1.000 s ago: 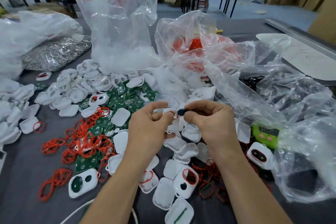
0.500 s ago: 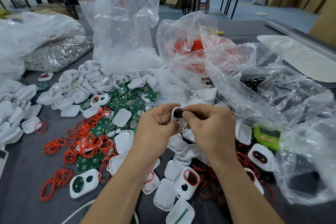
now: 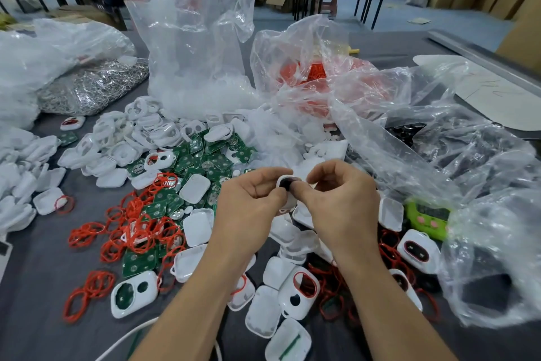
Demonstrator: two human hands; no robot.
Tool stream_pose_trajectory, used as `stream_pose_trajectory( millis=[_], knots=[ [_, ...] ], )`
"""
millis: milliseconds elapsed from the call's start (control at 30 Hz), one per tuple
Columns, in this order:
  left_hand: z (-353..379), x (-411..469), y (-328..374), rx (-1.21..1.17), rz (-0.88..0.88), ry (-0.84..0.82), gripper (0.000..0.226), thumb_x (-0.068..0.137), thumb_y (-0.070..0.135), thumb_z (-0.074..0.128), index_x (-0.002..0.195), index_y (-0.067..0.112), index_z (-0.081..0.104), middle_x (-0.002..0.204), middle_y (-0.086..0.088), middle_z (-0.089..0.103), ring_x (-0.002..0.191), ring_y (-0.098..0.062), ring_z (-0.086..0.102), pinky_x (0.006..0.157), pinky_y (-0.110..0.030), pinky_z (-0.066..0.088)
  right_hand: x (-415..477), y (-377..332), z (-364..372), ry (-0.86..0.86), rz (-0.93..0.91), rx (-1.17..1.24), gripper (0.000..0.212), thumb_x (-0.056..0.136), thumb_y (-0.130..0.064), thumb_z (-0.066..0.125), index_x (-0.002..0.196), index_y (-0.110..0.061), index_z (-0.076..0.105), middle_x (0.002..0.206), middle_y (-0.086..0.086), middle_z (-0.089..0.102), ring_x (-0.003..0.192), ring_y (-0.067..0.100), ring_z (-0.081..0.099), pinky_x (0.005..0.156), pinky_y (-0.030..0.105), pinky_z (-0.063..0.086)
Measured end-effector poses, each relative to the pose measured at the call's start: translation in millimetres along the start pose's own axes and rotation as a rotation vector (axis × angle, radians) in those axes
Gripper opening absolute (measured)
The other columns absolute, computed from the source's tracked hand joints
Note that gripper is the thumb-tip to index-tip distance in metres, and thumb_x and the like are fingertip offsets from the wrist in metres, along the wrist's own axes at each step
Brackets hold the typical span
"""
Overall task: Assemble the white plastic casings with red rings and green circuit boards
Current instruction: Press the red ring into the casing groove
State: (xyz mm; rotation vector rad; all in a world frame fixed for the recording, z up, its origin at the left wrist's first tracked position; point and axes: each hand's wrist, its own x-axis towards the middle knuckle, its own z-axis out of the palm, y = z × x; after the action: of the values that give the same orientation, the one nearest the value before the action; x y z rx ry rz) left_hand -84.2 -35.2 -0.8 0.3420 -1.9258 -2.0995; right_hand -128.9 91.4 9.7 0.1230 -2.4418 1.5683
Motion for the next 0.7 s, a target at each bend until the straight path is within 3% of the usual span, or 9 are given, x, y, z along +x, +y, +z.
stream_pose_trajectory(
  millis=[100,233,433,600,700],
  knots=[
    [4.5,-1.2,-1.1,-0.041,-0.021,0.001,0.033,0.093,-0.011,0.059,0.105,0.014,0.078,0.086,-0.010,0.080,0.076,-0.019,0.077,0.066,-0.022,0.058,-4.4,-3.1,0.6,0.051,-0.272,-0.131,0.024,0.070,-0.017,0.093,0.077,-0.031,0.074,0.069,-0.024,0.061,0.074,-0.002,0.056,0.069,0.003,0.040],
    [4.1,1.1,-2.2,-0.163,-0.076,0.010,0.033,0.095,-0.006,0.062,0.112,0.019,0.075,0.090,-0.011,0.080,0.078,-0.020,0.076,0.070,-0.027,0.060,-5.3,1.4,4.9,0.099,-0.538,-0.237,0.021,0.072,-0.009,0.091,0.087,-0.021,0.083,0.089,-0.010,0.074,0.092,0.013,0.057,0.081,0.012,0.043],
    [6.0,0.3,-3.8,-0.170,-0.044,-0.015,0.037,0.093,-0.014,0.059,0.112,0.015,0.074,0.092,-0.010,0.080,0.084,-0.020,0.077,0.074,-0.024,0.060,-5.2,3.6,5.5,0.111,-0.544,-0.264,0.020,0.070,-0.009,0.092,0.074,-0.018,0.074,0.086,-0.013,0.073,0.090,0.009,0.046,0.079,0.006,0.036],
    [6.4,0.1,-5.3,-0.053,0.048,0.002,0.038,0.092,-0.015,0.058,0.112,0.014,0.073,0.090,-0.005,0.081,0.085,-0.017,0.078,0.074,-0.019,0.058,-5.9,3.0,5.5,0.166,-0.562,-0.269,0.020,0.071,-0.005,0.091,0.077,-0.016,0.076,0.080,-0.008,0.073,0.087,0.009,0.051,0.076,0.014,0.041],
    [6.5,-0.9,-6.7,0.065,0.119,0.014,0.037,0.092,-0.010,0.062,0.113,0.018,0.074,0.089,0.002,0.081,0.088,-0.011,0.077,0.077,-0.017,0.057,-6.4,3.6,6.0,0.187,-0.601,-0.293,0.016,0.074,-0.008,0.088,0.081,-0.018,0.078,0.083,-0.010,0.074,0.089,0.015,0.053,0.080,0.029,0.047]
  ],
)
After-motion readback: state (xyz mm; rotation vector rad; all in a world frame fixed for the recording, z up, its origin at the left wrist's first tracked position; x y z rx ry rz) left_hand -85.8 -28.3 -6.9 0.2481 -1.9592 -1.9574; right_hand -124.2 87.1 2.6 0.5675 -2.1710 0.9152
